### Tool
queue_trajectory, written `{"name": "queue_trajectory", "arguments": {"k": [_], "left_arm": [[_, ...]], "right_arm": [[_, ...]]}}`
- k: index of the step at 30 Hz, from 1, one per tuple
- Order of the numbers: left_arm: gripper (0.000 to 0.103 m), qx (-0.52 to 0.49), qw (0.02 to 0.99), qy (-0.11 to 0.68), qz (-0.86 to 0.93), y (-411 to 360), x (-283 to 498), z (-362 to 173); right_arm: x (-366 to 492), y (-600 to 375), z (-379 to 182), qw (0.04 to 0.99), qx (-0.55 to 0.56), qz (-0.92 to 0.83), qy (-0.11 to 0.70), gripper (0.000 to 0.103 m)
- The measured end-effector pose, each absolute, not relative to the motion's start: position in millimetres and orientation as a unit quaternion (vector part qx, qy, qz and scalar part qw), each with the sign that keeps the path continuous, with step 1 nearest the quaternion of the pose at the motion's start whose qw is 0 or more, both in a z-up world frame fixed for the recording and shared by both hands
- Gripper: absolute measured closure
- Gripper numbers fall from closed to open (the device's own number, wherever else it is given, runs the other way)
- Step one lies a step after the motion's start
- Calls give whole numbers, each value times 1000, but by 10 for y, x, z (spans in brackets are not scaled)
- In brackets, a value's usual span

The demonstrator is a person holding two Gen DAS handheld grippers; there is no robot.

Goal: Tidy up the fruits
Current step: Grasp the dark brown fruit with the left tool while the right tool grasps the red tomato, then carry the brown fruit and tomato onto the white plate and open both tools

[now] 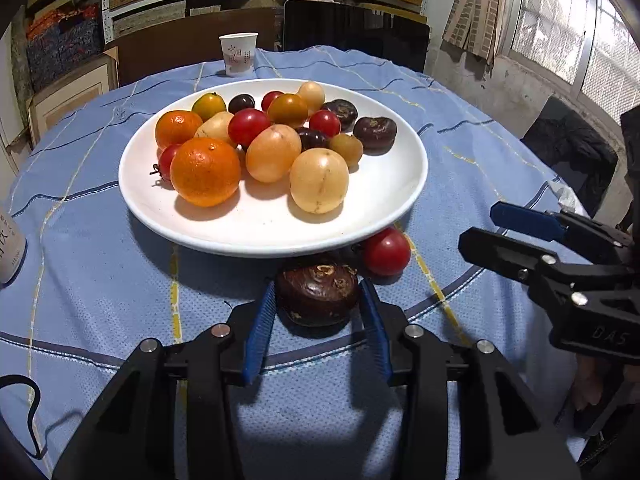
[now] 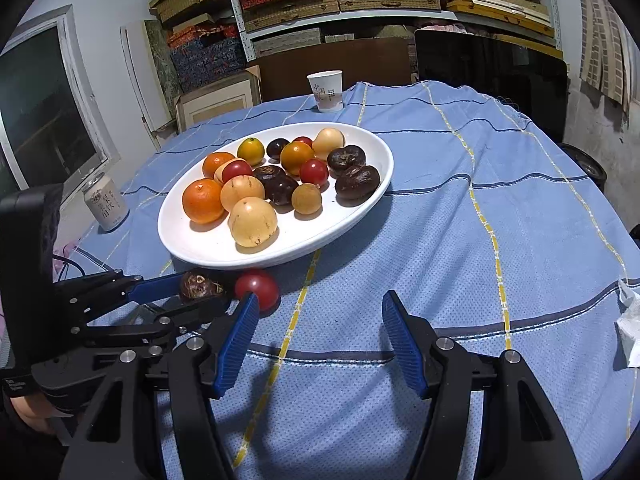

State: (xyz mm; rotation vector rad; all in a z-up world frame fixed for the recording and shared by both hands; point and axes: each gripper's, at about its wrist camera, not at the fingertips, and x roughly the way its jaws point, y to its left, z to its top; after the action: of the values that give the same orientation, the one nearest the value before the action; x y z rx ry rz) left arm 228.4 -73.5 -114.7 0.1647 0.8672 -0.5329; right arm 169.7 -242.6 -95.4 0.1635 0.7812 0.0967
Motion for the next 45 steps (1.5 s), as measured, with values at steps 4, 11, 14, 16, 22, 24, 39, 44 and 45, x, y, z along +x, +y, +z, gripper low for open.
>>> {"name": "queue_trajectory", "arguments": {"k": [4, 11, 14, 16, 22, 24, 39, 44, 45], "left_arm": [[61, 71, 880, 400, -247, -684, 2219, -1090], [61, 69, 889, 391, -228, -598, 2151, -1048], [61, 61, 882, 409, -225, -575, 2216, -1102], [61, 63, 876, 420, -231, -599, 2247, -1141], [55, 64, 871, 433, -221, -657, 2387, -1194], [61, 58, 874, 428, -224, -631, 2388, -1178], [61, 2, 897, 378, -230, -235, 2082, -948], [61, -3, 893, 390, -226, -217, 2112, -993], [61, -4, 893, 390, -226, -217, 2114, -994]], "right_arm": [[1726, -2397, -973, 917, 73, 51, 389, 38], [1839, -2214, -1024, 908, 39, 71, 412, 38], [1899, -2173, -1035, 906, 36, 70, 416, 38], [1902, -2170, -1028, 907, 37, 69, 414, 38], [1872, -2206, -1041, 907, 46, 66, 414, 38], [1860, -2220, -1033, 907, 48, 65, 413, 38], [2027, -2040, -1055, 898, 25, 91, 429, 38], [2182, -1913, -1144, 892, 16, 92, 443, 62], [2178, -1906, -1136, 890, 19, 100, 444, 73]]}}
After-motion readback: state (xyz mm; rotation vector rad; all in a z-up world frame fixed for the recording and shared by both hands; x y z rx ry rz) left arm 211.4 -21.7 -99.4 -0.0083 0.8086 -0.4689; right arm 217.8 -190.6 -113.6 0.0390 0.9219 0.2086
